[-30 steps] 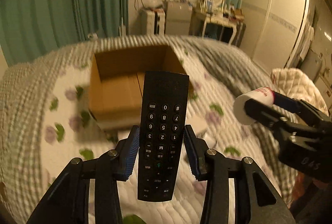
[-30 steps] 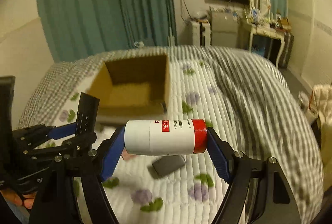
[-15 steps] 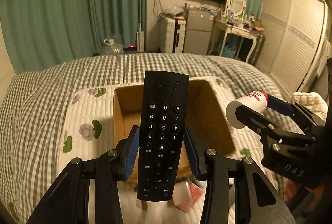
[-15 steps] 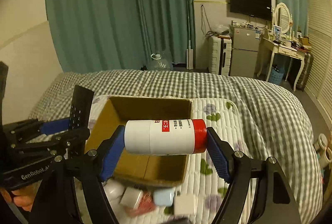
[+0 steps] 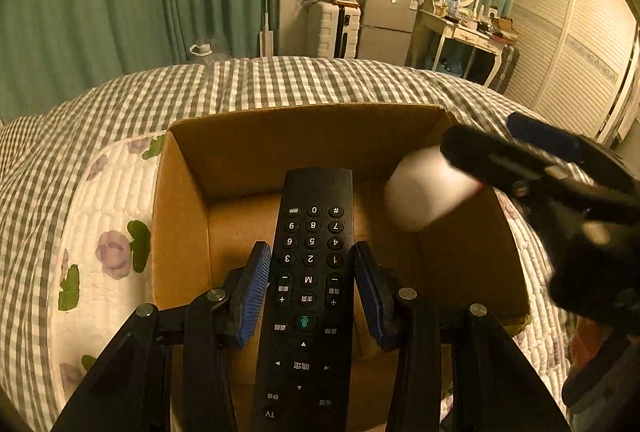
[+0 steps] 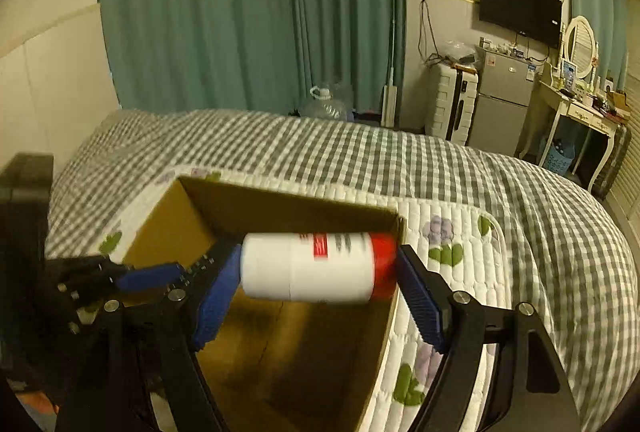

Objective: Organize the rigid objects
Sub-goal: 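Carry the remote and bottle into the cardboard box and open both tools, then lift both open tools out of the box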

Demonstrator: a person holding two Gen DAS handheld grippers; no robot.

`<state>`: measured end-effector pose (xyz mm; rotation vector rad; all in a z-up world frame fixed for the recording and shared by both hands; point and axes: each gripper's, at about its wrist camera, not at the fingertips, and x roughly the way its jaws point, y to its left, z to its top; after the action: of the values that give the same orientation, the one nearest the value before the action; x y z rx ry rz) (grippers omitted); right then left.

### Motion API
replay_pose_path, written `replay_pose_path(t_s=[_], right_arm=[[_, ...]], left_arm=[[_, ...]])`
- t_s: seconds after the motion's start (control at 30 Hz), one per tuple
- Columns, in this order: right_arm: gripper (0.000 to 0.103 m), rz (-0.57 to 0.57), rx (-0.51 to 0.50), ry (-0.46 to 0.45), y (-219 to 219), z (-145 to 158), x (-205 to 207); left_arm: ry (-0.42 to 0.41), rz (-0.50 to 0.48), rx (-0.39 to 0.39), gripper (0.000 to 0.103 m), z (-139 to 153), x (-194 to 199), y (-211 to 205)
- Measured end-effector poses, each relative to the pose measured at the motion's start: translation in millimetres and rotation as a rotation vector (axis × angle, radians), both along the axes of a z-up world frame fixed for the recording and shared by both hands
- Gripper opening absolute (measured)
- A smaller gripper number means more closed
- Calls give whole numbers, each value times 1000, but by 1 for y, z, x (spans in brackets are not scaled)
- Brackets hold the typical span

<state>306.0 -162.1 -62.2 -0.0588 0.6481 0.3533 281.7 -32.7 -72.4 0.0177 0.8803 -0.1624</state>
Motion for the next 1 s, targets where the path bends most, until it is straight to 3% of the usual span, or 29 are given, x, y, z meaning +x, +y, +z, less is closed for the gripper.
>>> replay_pose_path(t_s=[0.13,0.27,0.37,0.47,0.6,0.8,1.0], right_arm=[[87,-32,8,-42,-10,13,-10],[87,-64,16,-16,-25,33,-27],[91,-97,17,-16,-38,58,-51],[97,-124,-7,-64,-48,90,-86],[103,-157,-39,-125,-54,125,-139],[103,-191,-38,-170,-58,156,-210],[103,-194,-2,-175,-56,161,-256]], left_arm=[[-15,11,24,47,14,-18,-2],[-45,10,15,62,40,-47,2],[-102,19,30,71,69,-81,5],[-151,26,34,89,96,-117,10],[-214,37,34,98,127,-165,15],[-310,71,41,101,154,-223,24],[-376,99,51,103,154,-252,29]])
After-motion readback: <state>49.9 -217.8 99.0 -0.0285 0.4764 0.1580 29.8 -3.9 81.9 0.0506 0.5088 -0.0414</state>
